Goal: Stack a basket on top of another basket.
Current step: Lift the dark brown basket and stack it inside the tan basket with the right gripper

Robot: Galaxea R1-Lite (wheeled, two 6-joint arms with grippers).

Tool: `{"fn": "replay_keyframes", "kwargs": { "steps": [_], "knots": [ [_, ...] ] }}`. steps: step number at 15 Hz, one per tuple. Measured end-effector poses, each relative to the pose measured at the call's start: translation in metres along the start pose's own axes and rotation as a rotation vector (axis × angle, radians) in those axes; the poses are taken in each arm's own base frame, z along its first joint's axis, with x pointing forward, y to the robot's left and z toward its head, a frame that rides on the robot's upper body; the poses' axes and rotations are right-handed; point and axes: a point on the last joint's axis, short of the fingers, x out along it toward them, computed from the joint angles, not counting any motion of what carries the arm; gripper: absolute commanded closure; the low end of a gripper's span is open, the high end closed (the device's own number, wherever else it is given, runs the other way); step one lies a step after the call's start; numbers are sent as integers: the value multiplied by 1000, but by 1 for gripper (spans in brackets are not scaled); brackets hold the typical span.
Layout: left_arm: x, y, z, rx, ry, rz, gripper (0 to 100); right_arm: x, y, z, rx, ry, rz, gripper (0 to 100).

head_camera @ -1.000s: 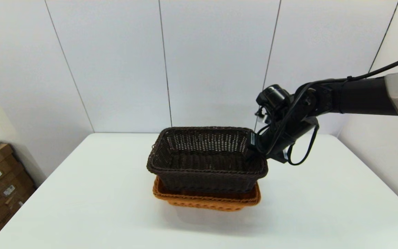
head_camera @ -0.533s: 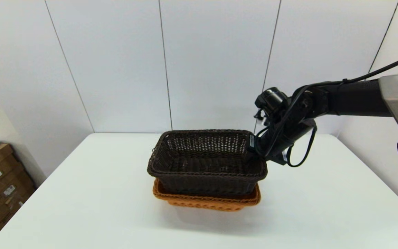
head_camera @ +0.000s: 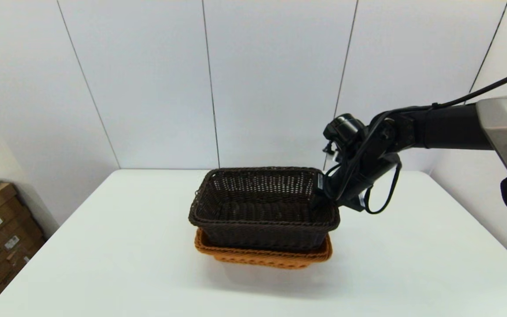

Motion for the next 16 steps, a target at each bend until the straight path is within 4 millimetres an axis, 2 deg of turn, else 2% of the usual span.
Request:
{"fn": "replay_keyframes", "kwargs": {
  "steps": [9, 16],
  "knots": [
    [0, 0, 0, 0, 0, -1, 0, 11, -3, 1, 10, 27, -4, 100],
    [0, 0, 0, 0, 0, 0, 0, 12, -3, 1, 11, 31, 0, 100]
  ]
}}
